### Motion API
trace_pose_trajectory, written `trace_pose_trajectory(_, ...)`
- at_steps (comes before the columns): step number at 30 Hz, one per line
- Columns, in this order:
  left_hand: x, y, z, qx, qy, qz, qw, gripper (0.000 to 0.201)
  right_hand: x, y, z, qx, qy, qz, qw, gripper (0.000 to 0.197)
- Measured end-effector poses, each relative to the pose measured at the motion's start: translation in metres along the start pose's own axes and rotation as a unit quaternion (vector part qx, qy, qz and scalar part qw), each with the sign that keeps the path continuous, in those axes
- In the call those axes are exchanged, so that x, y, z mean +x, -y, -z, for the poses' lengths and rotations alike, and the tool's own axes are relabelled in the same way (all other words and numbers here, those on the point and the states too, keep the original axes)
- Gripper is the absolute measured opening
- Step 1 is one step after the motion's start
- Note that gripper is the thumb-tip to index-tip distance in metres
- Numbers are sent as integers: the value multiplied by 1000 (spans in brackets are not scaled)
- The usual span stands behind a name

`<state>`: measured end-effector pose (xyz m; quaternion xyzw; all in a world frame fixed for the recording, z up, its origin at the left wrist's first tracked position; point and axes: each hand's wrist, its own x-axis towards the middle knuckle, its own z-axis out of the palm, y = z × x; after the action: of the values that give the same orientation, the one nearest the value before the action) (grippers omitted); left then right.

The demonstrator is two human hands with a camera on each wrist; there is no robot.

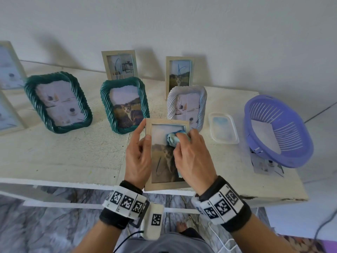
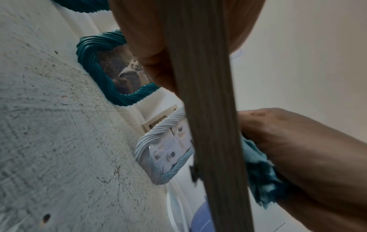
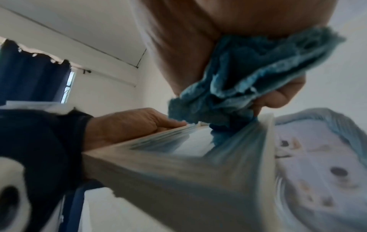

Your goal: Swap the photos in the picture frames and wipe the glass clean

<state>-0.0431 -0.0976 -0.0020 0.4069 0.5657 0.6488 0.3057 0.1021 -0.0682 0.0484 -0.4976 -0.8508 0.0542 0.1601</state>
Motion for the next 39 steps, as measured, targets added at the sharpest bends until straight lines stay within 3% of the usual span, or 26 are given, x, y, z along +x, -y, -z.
trace_pose_trajectory(6, 0, -3, 9, 7, 3, -7, 1000, 41, -25, 1, -1, 85, 50, 77, 992, 29)
trace_pose_trajectory(12, -2, -10, 2, -8, 6, 1, 1000, 42, 9, -9, 8, 51, -16, 40, 998, 25)
trace_pose_trajectory(15, 3, -16, 3, 4, 9, -7, 1000, 43, 3, 5, 8, 64, -4, 88, 994, 26)
trace_pose_trajectory(18, 6, -20, 8, 10, 29, -13, 999, 40, -17, 15, 5, 47, 52, 163, 984, 26)
trace_pose_trajectory(22, 4, -16, 14, -11, 19, -3, 1000, 40, -28, -1, 6, 21, 87, 228, 970, 24)
trace_pose_trajectory(28, 3, -21, 6, -1, 11, 17, 1000, 39, 2, -2, 13, -4, 27, 121, 992, 23)
trace_pose_trajectory(35, 10, -13, 9, 14, 16, 38, 999, 40, -28, 2, 8, 37, 102, 239, 965, 25)
trace_pose_trajectory(39, 10, -14, 4, 22, 3, 34, 999, 38, -8, -6, 17, 9, 66, 190, 979, 24)
